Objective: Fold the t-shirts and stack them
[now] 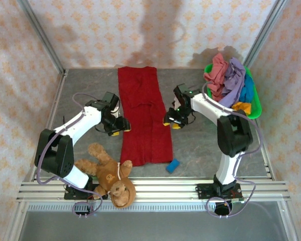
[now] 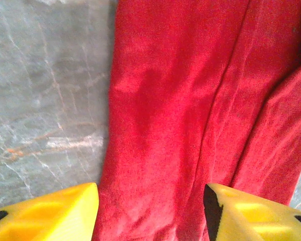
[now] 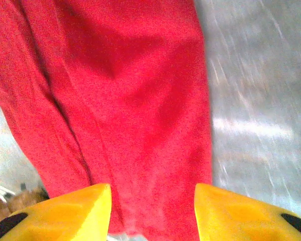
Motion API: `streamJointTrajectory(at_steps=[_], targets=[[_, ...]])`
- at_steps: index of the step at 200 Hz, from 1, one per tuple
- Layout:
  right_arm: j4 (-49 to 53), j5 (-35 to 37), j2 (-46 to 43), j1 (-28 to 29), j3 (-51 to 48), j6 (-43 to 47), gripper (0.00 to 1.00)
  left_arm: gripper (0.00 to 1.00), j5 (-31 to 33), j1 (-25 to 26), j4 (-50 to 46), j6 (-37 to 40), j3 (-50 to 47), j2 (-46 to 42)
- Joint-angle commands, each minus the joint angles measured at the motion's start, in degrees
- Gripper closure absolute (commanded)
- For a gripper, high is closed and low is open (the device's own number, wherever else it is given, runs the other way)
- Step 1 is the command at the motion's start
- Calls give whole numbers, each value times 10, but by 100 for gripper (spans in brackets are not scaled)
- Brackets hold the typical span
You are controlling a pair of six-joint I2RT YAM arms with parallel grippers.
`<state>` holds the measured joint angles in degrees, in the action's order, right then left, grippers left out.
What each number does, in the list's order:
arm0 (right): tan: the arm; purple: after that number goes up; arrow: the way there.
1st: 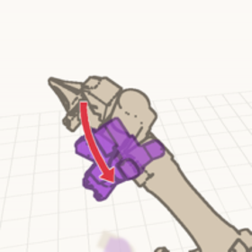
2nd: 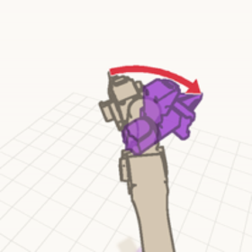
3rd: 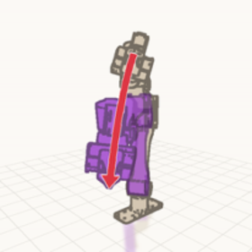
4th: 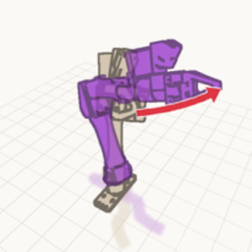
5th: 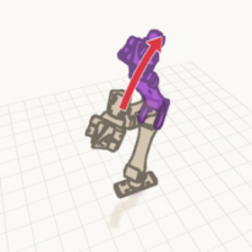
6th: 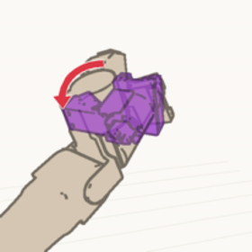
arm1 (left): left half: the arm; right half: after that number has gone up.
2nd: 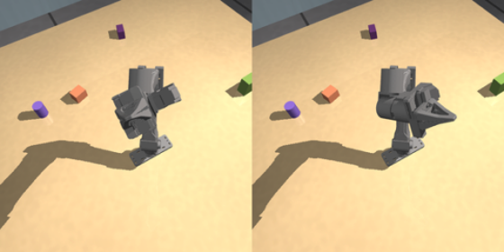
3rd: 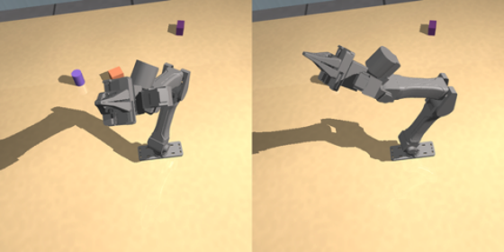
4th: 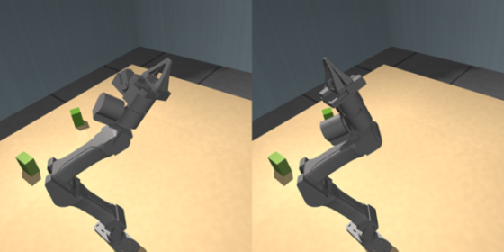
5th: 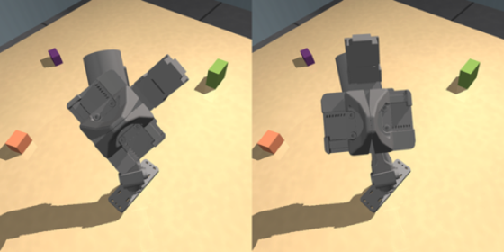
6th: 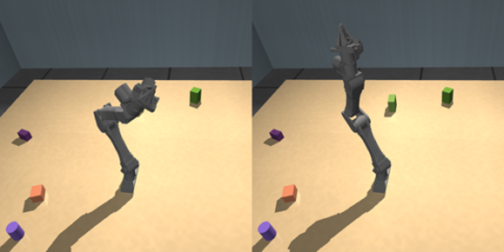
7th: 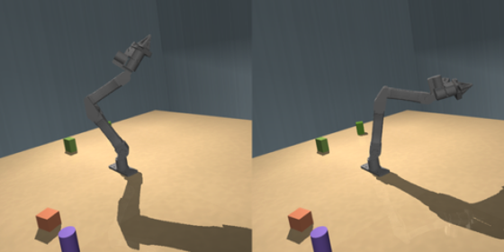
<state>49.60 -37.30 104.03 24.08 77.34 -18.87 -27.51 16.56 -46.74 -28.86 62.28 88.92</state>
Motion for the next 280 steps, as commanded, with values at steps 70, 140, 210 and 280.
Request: streamJointTrajectory(at_steps=[70, 140, 210, 280], targets=[[9, -4, -123, 48, -188, -54, 61, 47, 35, 80, -38, -70, -96, -53], [-41, -35, -113, 81, -239, -81, 64, 50, -1, 89, 0, -79, -142, -42], [-59, -48, -63, 82, -224, -68, 66, 62, -23, 97, 77, -101, -176, -9], [-25, -33, -69, 82, -176, -54, 97, 100, -32, 98, 97, -117, -160, -43]])
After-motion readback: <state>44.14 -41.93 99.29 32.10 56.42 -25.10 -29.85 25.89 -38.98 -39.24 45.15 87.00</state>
